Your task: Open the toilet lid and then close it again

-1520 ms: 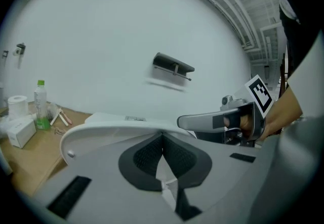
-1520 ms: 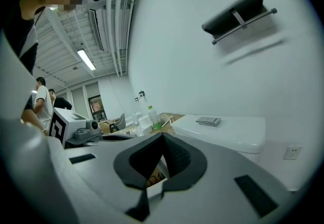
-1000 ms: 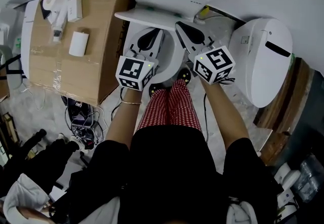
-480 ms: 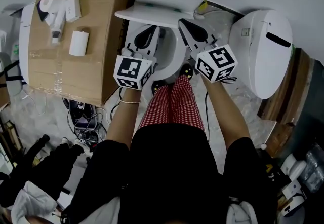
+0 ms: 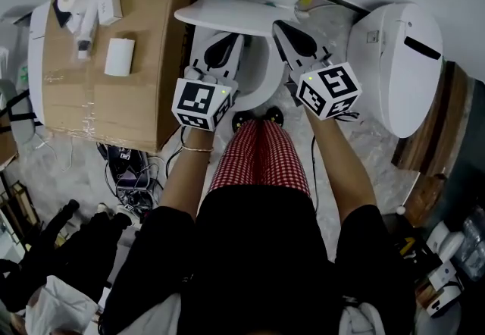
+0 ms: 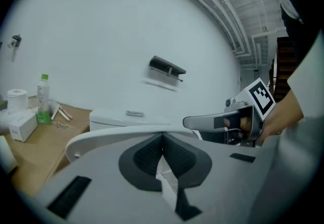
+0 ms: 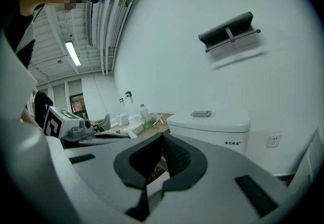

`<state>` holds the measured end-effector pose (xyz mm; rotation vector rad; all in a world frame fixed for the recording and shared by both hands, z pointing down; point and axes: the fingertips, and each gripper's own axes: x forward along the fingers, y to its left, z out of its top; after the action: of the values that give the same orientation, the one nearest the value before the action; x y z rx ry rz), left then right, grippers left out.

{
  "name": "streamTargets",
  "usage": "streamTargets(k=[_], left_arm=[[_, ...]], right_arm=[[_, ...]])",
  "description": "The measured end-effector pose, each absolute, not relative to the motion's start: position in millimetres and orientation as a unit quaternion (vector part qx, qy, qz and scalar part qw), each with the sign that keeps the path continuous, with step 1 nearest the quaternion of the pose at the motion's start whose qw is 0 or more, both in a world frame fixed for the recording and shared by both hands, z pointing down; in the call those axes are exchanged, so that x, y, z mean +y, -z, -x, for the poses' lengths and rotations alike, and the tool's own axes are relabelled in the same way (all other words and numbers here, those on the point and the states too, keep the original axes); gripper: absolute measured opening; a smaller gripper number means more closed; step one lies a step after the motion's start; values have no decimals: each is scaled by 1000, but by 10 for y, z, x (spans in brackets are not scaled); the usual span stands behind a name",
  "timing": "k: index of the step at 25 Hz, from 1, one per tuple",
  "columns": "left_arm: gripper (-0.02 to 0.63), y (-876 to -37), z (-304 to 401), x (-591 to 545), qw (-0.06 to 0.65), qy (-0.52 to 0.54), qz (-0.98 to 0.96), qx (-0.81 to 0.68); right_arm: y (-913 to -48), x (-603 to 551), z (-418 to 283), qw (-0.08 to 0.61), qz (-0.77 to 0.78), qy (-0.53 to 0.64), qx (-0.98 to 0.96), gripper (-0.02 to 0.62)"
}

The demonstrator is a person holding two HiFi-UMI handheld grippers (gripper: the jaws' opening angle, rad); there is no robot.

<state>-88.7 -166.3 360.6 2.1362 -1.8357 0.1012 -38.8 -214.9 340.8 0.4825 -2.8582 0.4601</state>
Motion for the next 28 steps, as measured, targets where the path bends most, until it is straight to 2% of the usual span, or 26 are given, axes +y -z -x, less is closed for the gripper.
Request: streamTargets(k=[28], left_arm=[[3,-3861,727,-1211,161,-47,-728,-665]], right_arm=[[-3668,-1683,85,107,-150,-163,-969,20]])
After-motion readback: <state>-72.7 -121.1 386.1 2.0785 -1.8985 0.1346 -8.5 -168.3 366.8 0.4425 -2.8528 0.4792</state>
